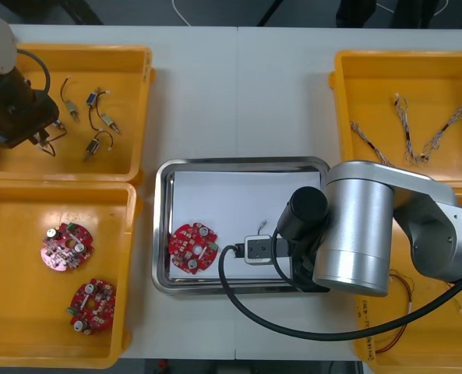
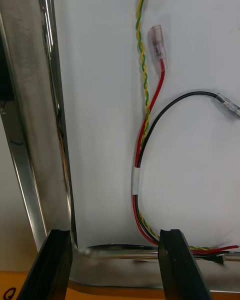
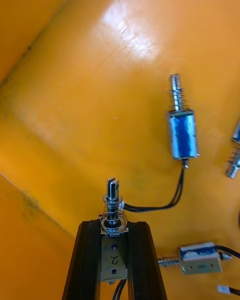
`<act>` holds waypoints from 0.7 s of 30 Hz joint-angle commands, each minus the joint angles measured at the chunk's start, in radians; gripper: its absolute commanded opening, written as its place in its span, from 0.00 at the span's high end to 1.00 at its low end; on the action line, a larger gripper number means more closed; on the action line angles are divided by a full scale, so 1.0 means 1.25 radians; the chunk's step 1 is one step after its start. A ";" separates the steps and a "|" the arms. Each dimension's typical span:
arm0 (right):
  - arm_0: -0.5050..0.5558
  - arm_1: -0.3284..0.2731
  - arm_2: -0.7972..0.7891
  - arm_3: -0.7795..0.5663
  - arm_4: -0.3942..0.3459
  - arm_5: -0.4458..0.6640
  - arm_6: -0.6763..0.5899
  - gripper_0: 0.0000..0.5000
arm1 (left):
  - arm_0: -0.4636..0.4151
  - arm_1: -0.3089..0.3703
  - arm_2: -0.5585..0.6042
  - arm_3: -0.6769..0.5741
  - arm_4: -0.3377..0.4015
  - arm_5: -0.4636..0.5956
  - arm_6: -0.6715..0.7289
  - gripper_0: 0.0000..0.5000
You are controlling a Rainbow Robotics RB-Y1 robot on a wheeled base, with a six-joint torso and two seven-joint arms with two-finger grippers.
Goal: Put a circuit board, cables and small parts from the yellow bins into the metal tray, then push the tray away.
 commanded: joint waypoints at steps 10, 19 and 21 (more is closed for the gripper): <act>0.010 0.135 -0.240 -0.053 -0.010 0.200 -0.041 0.00 | -0.042 -0.011 0.037 -0.203 0.025 0.137 -0.044 1.00; 0.010 0.180 -0.431 -0.106 -0.013 0.200 -0.052 0.00 | -0.043 -0.062 0.032 -0.371 0.049 0.223 -0.029 0.99; 0.014 0.172 -0.466 -0.117 -0.017 0.200 -0.056 0.00 | -0.042 -0.078 0.016 -0.406 0.053 0.223 -0.024 1.00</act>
